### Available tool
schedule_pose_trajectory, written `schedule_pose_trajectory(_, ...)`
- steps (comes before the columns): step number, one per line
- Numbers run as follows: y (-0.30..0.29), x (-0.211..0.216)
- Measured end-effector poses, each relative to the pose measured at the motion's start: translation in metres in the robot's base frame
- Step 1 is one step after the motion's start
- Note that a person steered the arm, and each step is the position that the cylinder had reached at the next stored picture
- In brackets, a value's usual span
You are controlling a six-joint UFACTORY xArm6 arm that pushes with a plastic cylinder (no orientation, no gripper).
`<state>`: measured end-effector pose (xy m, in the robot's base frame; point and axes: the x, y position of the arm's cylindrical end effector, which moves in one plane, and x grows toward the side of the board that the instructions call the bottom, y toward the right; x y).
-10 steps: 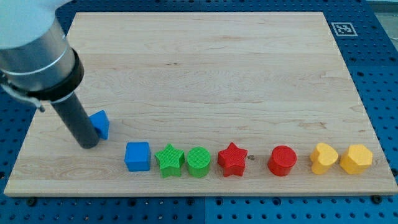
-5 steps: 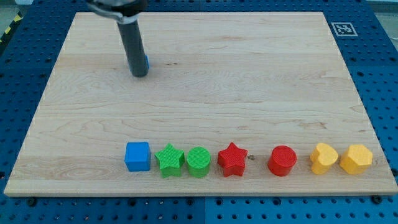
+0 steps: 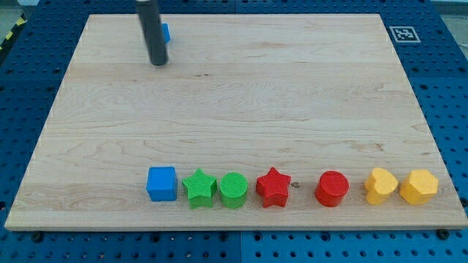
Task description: Move the blue triangle to the top center of the board
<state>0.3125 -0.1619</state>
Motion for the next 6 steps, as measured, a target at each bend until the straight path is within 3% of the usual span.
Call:
schedule_pose_trajectory(1,-0.018,-0.044)
schedule_pose_trajectory(3,0.054,-0.048)
schedule_pose_trajectory(6,0.071,-0.095)
